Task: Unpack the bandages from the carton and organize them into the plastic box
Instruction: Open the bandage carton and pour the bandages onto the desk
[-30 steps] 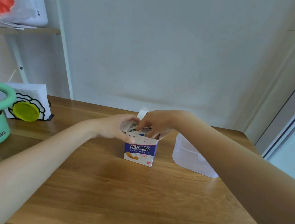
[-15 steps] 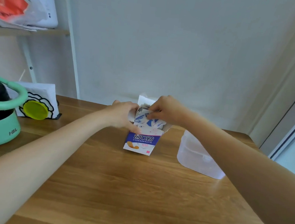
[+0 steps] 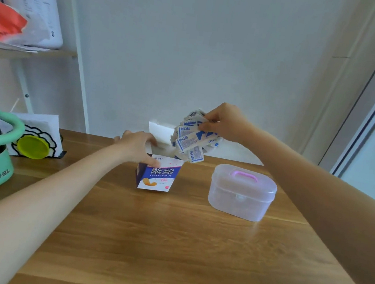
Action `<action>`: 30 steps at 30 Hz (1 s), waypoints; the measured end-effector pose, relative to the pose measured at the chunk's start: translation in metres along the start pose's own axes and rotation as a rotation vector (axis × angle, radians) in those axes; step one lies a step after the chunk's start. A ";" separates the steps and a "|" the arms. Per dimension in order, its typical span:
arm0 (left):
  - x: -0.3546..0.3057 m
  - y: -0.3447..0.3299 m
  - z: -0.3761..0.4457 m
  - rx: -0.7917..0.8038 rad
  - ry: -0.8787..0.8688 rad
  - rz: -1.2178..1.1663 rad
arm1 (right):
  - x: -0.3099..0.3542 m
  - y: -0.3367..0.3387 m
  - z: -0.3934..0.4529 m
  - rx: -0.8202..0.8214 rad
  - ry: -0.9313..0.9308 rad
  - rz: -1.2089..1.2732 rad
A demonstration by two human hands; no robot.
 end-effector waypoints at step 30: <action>-0.017 0.013 -0.013 -0.290 -0.199 -0.010 | 0.052 -0.060 -0.006 -0.066 0.207 -0.135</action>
Point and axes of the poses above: each hand's wrist, its own z-axis towards the middle knuckle, its own y-axis out of the back of the hand, x = y × z, the point moved 9 cm from there along z, towards the middle knuckle, and after that the axes turned 11 degrees about -y, right-handed, at the moved point
